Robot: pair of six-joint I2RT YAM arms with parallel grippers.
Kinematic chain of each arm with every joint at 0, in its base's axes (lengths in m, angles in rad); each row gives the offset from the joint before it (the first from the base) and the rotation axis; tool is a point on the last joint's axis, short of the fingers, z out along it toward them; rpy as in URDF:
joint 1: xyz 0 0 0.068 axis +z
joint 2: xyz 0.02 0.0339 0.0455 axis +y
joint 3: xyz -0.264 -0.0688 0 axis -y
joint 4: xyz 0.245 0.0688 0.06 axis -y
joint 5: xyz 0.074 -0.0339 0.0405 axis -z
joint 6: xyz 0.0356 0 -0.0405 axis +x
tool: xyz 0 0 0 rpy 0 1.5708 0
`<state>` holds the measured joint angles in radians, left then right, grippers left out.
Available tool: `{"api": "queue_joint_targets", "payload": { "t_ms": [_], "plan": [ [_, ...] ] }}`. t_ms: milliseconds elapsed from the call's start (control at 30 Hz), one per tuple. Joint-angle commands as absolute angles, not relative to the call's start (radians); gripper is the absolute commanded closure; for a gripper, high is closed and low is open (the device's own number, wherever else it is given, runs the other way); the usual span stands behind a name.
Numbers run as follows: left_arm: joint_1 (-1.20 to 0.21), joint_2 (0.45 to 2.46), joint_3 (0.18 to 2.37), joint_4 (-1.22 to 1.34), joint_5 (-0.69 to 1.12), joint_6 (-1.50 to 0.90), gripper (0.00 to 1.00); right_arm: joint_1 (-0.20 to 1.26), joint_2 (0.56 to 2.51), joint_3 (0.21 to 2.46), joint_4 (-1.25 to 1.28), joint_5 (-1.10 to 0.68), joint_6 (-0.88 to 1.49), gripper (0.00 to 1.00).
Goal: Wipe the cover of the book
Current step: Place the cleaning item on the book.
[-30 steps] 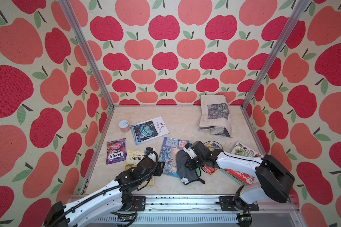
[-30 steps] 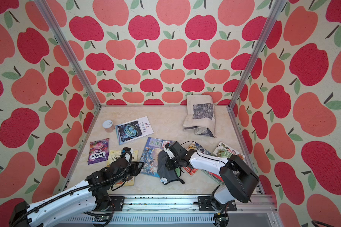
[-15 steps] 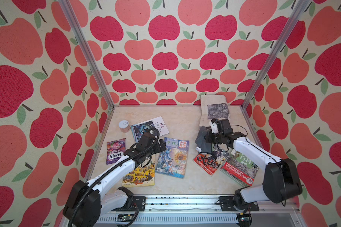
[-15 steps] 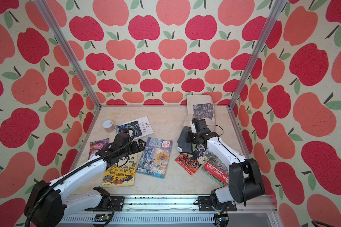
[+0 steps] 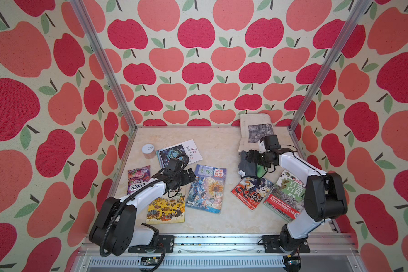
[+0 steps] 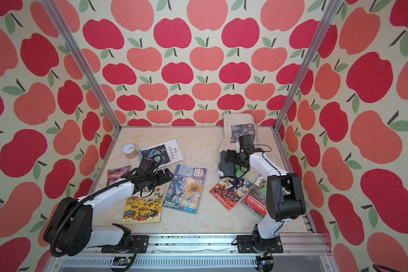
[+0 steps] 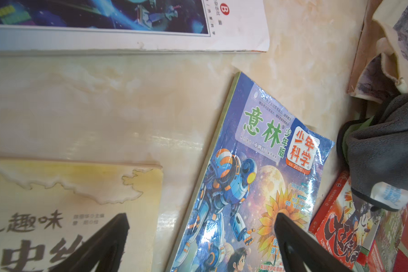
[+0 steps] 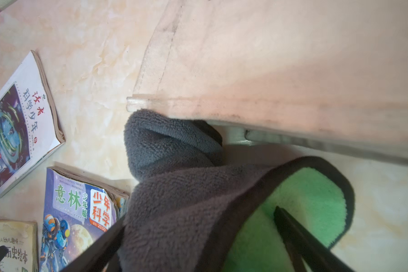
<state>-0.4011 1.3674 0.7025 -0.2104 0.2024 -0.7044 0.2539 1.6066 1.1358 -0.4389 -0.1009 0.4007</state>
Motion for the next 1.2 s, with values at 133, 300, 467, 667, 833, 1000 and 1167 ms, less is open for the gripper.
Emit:
{"api": "queue_joint_targets", "payload": {
  "t_ms": [133, 300, 467, 667, 833, 1000, 1167],
  "plan": [
    [-0.356, 1.479, 0.786, -0.212, 0.364, -0.646, 0.01, 0.395, 1.370, 1.129, -0.566, 0.133, 0.304, 0.01],
    [-0.347, 1.553, 0.841, -0.212, 0.410, -0.606, 0.01, 0.387, 1.331, 1.136, -0.622, 0.186, 0.264, 0.01],
    [-0.345, 1.616, 0.893, -0.242, 0.414, -0.586, 0.01, 0.391, 1.308, 1.170, -0.689, 0.323, 0.228, 0.01],
    [-0.345, 1.638, 0.923, -0.285, 0.420, -0.575, 0.01, 0.284, 1.345, 1.166, -0.764, -0.196, 0.325, 0.01],
    [-0.345, 1.628, 0.921, -0.295, 0.420, -0.566, 0.01, 0.550, 1.302, 1.153, -0.931, 0.461, 0.311, 0.01],
    [-0.345, 1.662, 0.927, -0.283, 0.444, -0.575, 0.01, 0.593, 1.159, 1.176, -0.968, 0.561, 0.341, 0.01],
    [-0.347, 1.672, 0.940, -0.282, 0.473, -0.586, 0.01, 0.509, 1.019, 1.115, -0.858, 0.276, 0.333, 0.01]
  ]
}}
